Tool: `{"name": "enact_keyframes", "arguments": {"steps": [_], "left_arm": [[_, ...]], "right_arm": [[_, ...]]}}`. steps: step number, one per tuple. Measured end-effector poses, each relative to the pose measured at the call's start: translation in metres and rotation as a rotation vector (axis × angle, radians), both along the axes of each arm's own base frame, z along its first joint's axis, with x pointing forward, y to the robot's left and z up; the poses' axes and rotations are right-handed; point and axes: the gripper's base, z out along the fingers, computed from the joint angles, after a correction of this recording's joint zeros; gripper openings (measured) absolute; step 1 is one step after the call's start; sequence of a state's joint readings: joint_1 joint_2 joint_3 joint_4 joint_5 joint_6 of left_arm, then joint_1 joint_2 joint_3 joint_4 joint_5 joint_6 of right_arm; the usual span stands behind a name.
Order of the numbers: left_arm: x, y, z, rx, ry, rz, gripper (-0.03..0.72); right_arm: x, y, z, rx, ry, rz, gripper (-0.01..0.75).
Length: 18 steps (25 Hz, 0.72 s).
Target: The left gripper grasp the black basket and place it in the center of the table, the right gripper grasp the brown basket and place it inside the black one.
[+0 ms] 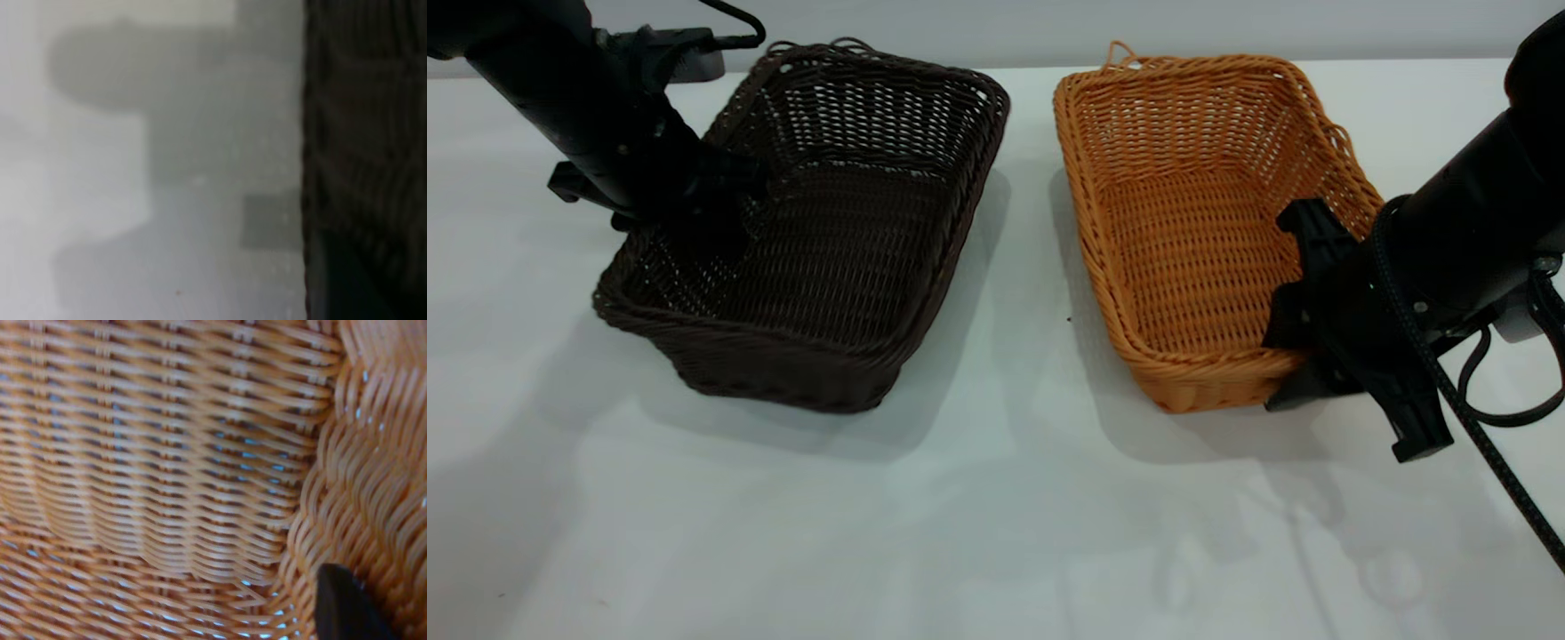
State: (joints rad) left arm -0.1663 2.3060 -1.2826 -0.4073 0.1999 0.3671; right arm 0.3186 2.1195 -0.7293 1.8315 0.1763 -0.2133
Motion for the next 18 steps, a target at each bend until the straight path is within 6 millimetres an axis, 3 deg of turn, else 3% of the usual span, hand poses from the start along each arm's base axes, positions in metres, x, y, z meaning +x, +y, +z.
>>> {"name": "enact_keyframes", "arguments": {"steps": [2, 7, 12, 15, 18], "left_arm": [[0.0, 0.0, -0.001, 0.011, -0.007, -0.017, 0.151], [0.001, 0.001, 0.0, 0.013, -0.017, -0.025, 0.079], [0.004, 0.003, 0.01, 0.068, -0.065, -0.128, 0.078], [0.006, 0.001, 0.016, 0.138, -0.123, -0.285, 0.078], [0.006, -0.013, 0.017, 0.204, -0.185, -0.481, 0.078]], "right_arm": [[0.001, -0.001, 0.0, -0.001, 0.0, -0.012, 0.065], [0.008, -0.011, 0.011, 0.006, -0.037, -0.029, 0.061], [0.029, -0.054, 0.048, -0.053, -0.205, 0.013, 0.061], [0.045, -0.079, 0.076, -0.053, -0.357, 0.155, 0.061], [0.052, -0.086, 0.103, 0.072, -0.48, 0.343, 0.061]]}}
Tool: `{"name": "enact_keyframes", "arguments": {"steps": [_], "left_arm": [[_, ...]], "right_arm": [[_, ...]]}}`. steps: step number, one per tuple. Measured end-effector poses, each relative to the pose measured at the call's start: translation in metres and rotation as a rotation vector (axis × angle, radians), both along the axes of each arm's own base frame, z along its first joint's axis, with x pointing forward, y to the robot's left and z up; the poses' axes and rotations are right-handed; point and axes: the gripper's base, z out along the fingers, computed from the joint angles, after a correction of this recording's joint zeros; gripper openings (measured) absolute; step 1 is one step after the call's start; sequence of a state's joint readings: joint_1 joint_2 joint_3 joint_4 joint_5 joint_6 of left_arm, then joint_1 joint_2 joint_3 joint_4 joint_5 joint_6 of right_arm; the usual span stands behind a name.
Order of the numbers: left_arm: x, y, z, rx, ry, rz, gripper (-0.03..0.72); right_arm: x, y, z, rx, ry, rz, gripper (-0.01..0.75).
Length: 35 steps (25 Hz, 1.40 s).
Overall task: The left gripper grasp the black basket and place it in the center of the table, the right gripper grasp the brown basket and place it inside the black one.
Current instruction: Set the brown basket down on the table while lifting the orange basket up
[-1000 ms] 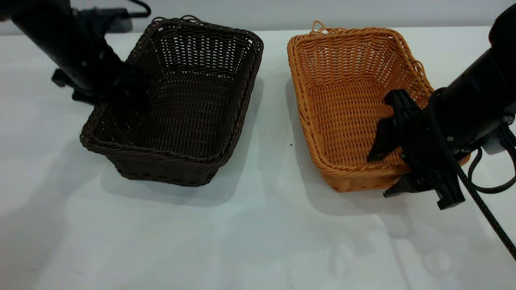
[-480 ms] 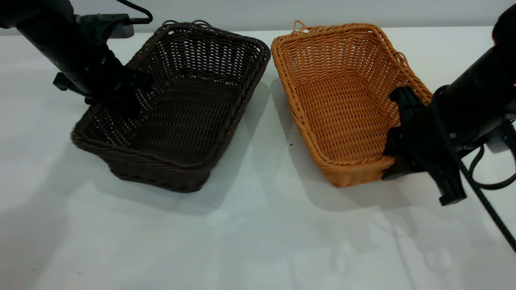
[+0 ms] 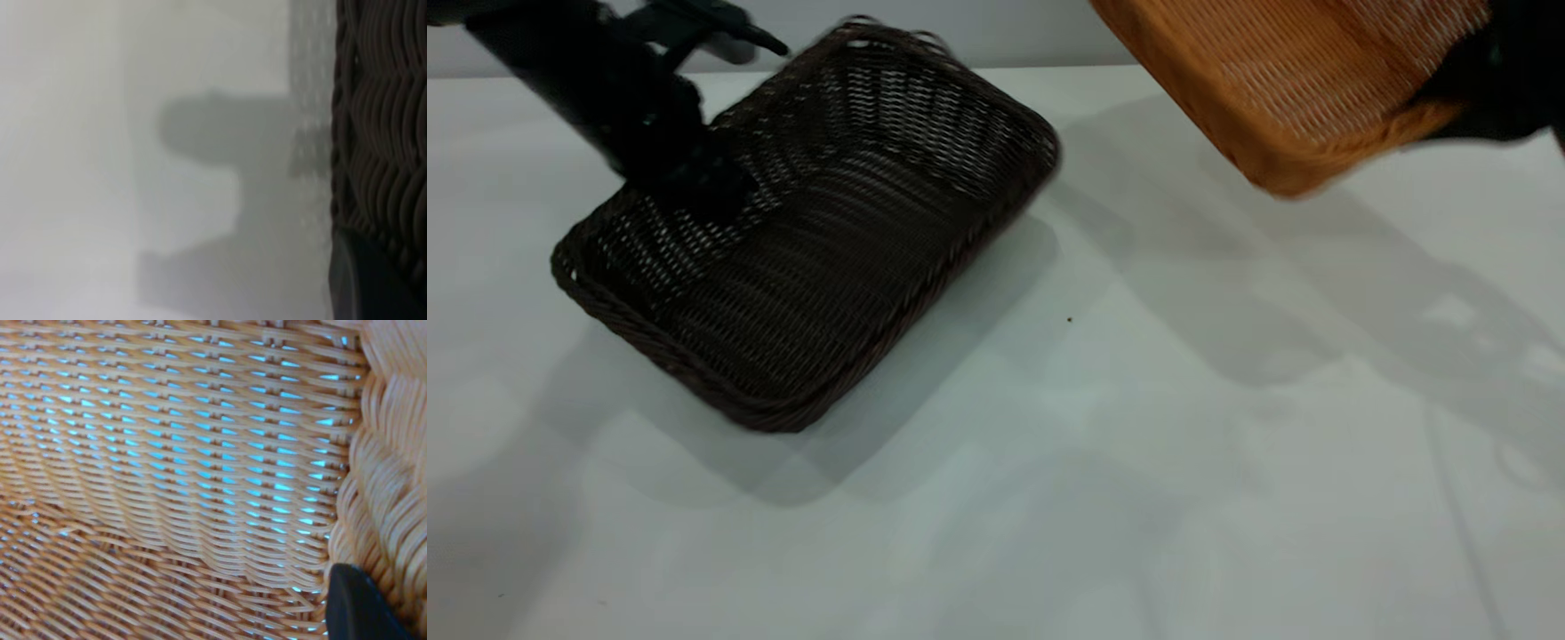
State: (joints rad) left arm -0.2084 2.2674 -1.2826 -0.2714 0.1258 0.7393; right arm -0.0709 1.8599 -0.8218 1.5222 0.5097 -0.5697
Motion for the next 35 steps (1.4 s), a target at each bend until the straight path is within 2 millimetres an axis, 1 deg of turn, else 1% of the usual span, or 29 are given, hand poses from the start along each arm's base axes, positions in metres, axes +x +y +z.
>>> {"name": "enact_keyframes", "arguments": {"steps": [4, 7, 9, 11, 15, 20, 25, 28, 31, 33, 35], "left_arm": [[-0.004, -0.035, -0.001, 0.108, -0.106, -0.321, 0.078], [-0.009, -0.061, -0.006, 0.173, -0.166, -0.513, 0.078], [-0.011, -0.079, -0.011, 0.208, -0.197, -0.626, 0.078], [-0.012, -0.092, -0.017, 0.233, -0.212, -0.714, 0.078], [-0.009, -0.111, -0.022, 0.261, -0.248, -0.814, 0.078], [-0.01, -0.121, -0.023, 0.276, -0.285, -0.855, 0.078], [-0.01, -0.123, -0.022, 0.289, -0.305, -0.869, 0.085], [-0.009, -0.123, -0.022, 0.298, -0.313, -0.881, 0.106], [-0.009, -0.124, -0.023, 0.307, -0.329, -0.885, 0.176], [-0.008, -0.124, -0.025, 0.32, -0.347, -0.897, 0.235], [-0.007, -0.125, -0.027, 0.321, -0.367, -0.883, 0.312]], "right_arm": [[-0.002, -0.004, 0.018, 0.085, -0.019, 0.253, 0.061], [0.0, -0.007, 0.03, 0.111, -0.025, 0.364, 0.061], [0.004, -0.009, 0.038, 0.133, -0.044, 0.392, 0.061], [0.009, -0.009, 0.045, 0.151, -0.063, 0.401, 0.061], [0.013, -0.008, 0.051, 0.155, -0.083, 0.414, 0.061], [0.013, -0.009, 0.052, 0.155, -0.085, 0.414, 0.061], [0.013, -0.009, 0.052, 0.156, -0.085, 0.413, 0.061], [0.013, -0.008, 0.052, 0.157, -0.087, 0.412, 0.061], [0.013, -0.008, 0.052, 0.157, -0.087, 0.411, 0.061], [0.014, -0.008, 0.052, 0.16, -0.088, 0.408, 0.061], [0.014, -0.008, 0.053, 0.17, -0.096, 0.398, 0.061]]}}
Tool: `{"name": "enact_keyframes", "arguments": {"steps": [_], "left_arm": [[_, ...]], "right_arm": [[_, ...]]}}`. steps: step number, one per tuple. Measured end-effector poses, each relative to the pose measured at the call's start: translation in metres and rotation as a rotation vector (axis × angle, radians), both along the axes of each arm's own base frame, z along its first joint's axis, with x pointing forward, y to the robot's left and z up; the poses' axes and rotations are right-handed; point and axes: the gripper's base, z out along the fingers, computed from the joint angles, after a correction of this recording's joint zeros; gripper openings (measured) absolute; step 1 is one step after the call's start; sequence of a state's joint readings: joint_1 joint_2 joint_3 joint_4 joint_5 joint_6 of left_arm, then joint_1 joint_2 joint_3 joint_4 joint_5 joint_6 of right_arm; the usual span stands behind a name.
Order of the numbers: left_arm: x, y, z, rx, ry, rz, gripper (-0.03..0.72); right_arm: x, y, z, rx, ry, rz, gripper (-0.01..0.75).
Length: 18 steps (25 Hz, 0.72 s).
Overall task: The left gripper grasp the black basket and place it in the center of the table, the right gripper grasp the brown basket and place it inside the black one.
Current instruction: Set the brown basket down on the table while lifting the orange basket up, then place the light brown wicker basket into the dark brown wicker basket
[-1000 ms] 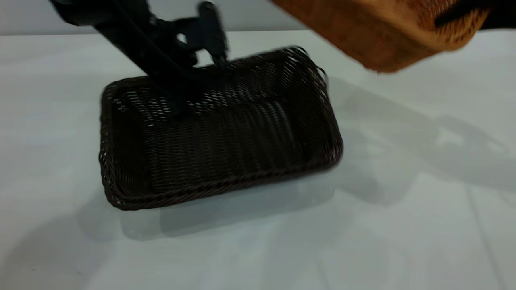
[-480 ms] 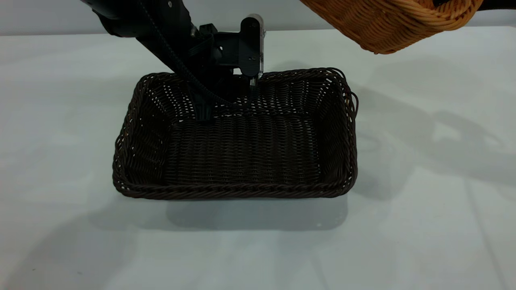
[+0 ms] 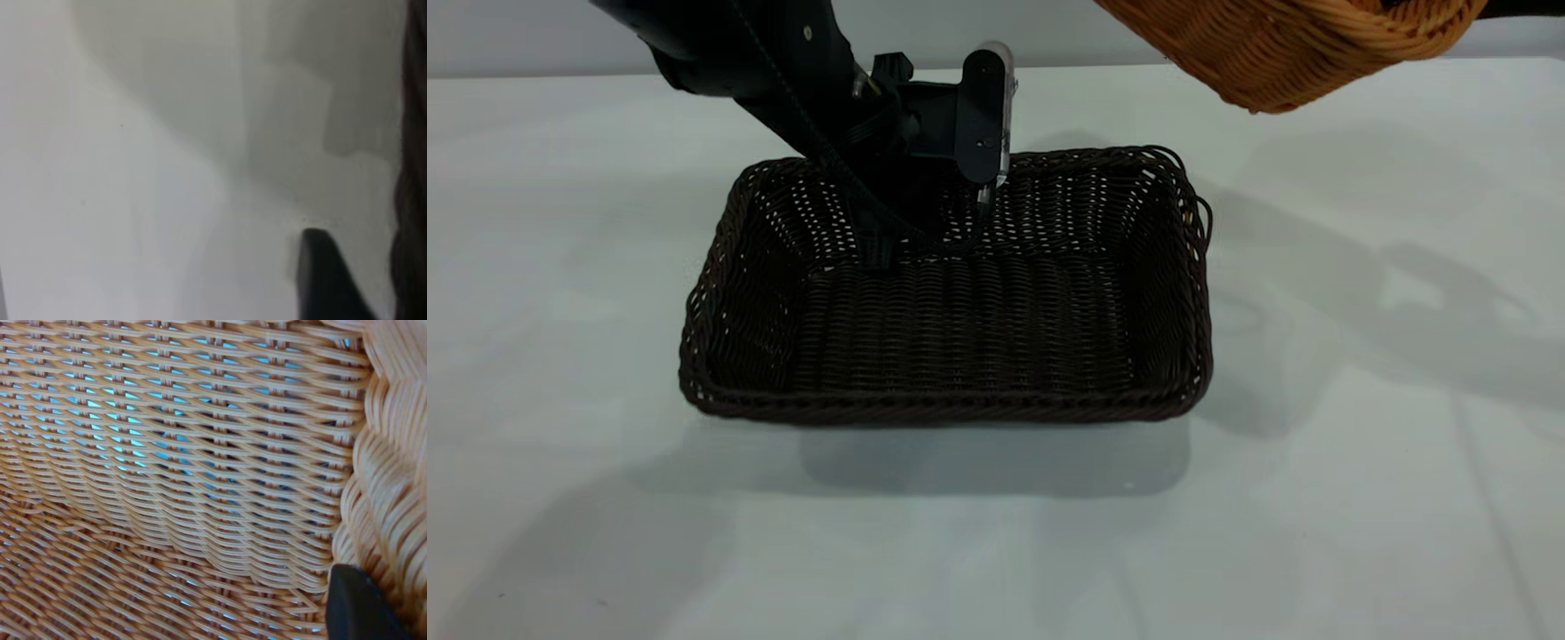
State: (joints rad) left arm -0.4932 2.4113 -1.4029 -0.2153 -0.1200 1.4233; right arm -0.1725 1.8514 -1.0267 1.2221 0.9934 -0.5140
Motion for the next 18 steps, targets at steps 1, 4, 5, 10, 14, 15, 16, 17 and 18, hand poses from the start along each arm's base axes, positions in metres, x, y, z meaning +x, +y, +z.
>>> {"name": "enact_keyframes", "arguments": {"steps": [1, 4, 5, 10, 14, 15, 16, 17, 18], "left_arm": [[0.0, -0.001, -0.001, -0.001, -0.009, -0.002, 0.341], [-0.001, -0.006, 0.0, 0.004, -0.033, -0.029, 0.389], [-0.002, -0.008, 0.002, 0.005, -0.039, -0.04, 0.394], [-0.004, -0.015, 0.037, -0.012, -0.063, -0.062, 0.401], [-0.006, -0.015, 0.089, -0.036, -0.08, -0.073, 0.401], [-0.008, -0.015, 0.106, -0.049, -0.094, -0.073, 0.401], [-0.01, -0.014, 0.119, -0.057, -0.094, -0.07, 0.401], [-0.012, -0.013, 0.137, -0.074, -0.108, -0.067, 0.401], [-0.015, -0.011, 0.155, -0.092, -0.121, -0.059, 0.401]], "right_arm": [[0.001, -0.001, 0.001, 0.009, -0.004, -0.011, 0.061], [0.003, -0.007, 0.003, 0.036, -0.015, -0.054, 0.062], [0.004, -0.012, 0.004, 0.043, -0.016, -0.074, 0.062], [0.005, -0.046, 0.006, 0.071, -0.029, -0.2, 0.065], [0.003, -0.069, 0.006, 0.066, -0.034, -0.282, 0.064], [0.003, -0.072, 0.005, 0.057, -0.034, -0.289, 0.064], [0.002, -0.072, 0.005, 0.044, -0.033, -0.288, 0.064], [0.002, -0.072, 0.004, 0.031, -0.031, -0.285, 0.064], [0.003, -0.069, 0.002, 0.014, -0.025, -0.274, 0.064]]}}
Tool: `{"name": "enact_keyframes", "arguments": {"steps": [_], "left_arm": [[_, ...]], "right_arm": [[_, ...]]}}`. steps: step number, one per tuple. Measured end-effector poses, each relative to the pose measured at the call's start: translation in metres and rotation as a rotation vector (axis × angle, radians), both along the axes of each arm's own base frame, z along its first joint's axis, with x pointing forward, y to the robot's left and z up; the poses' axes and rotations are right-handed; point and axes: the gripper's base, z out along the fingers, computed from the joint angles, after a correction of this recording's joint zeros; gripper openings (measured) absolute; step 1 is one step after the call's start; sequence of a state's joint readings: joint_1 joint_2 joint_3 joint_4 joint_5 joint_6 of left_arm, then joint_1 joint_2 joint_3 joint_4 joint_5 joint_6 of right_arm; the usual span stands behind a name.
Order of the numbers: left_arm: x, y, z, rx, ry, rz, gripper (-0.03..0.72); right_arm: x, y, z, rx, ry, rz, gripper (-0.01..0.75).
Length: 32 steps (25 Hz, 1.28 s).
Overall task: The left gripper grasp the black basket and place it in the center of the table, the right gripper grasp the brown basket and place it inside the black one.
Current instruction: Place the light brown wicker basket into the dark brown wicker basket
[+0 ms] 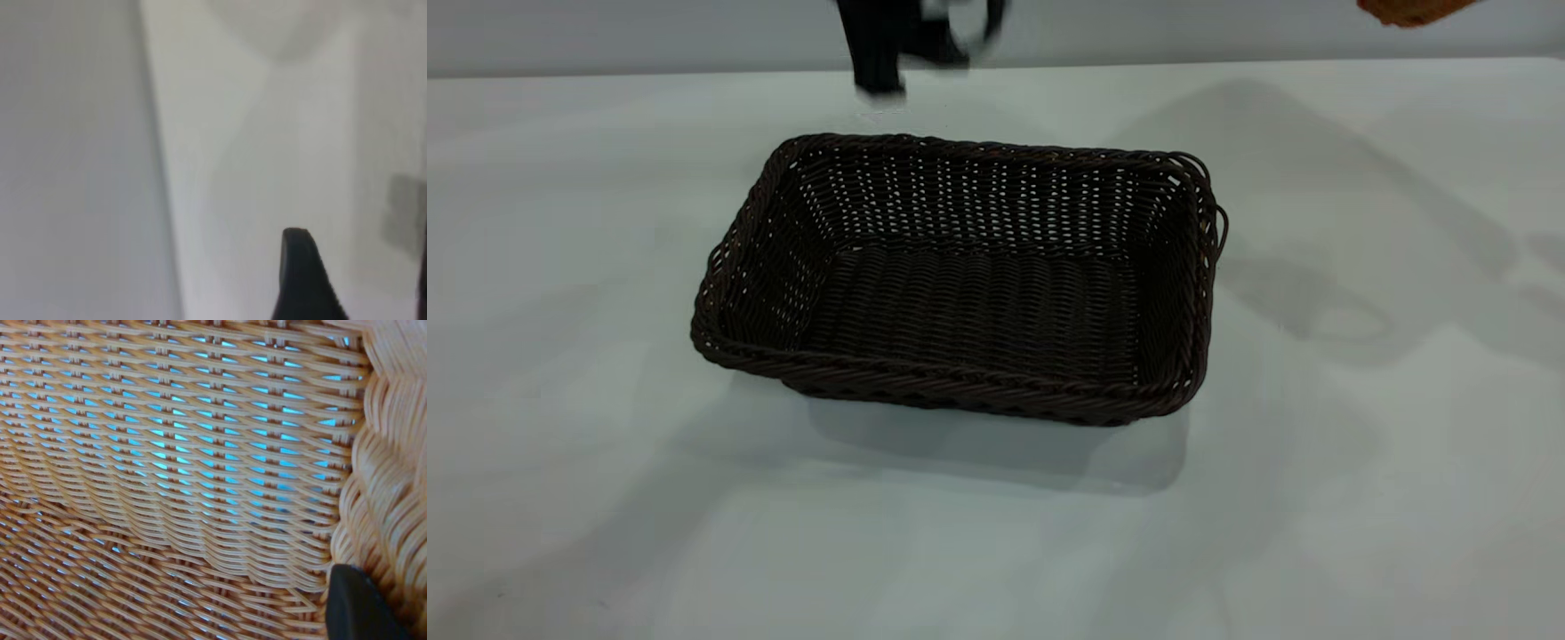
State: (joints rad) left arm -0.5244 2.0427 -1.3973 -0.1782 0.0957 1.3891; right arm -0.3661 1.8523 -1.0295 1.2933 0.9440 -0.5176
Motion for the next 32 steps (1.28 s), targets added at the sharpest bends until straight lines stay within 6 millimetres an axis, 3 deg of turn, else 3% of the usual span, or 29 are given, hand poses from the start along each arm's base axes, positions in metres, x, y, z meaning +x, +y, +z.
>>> {"name": "enact_keyframes", "arguments": {"steps": [4, 8, 11, 14, 17, 20, 26, 32], "left_arm": [[-0.013, 0.016, 0.079, -0.112, -0.107, 0.05, 0.401], [-0.033, 0.047, 0.154, -0.236, -0.237, 0.123, 0.401], [-0.049, 0.068, 0.194, -0.309, -0.31, 0.17, 0.401], [-0.062, 0.083, 0.218, -0.353, -0.355, 0.201, 0.401], [-0.071, 0.09, 0.231, -0.379, -0.376, 0.213, 0.401], [-0.074, 0.091, 0.233, -0.381, -0.375, 0.212, 0.401], [-0.075, 0.091, 0.227, -0.355, -0.326, 0.21, 0.401], [-0.077, 0.091, 0.222, -0.331, -0.279, 0.207, 0.401]], "right_arm": [[0.002, 0.028, -0.013, -0.037, 0.053, 0.111, 0.064], [0.003, 0.078, -0.033, -0.052, 0.107, 0.284, 0.065], [0.001, 0.116, -0.046, -0.064, 0.135, 0.409, 0.065], [0.003, 0.15, -0.054, -0.125, 0.144, 0.557, 0.065], [0.009, 0.174, -0.057, -0.218, 0.142, 0.659, 0.065], [0.019, 0.186, -0.065, -0.32, 0.168, 0.727, 0.065], [0.037, 0.191, -0.09, -0.372, 0.25, 0.731, 0.066], [0.037, 0.194, -0.095, -0.397, 0.253, 0.756, 0.116]]}}
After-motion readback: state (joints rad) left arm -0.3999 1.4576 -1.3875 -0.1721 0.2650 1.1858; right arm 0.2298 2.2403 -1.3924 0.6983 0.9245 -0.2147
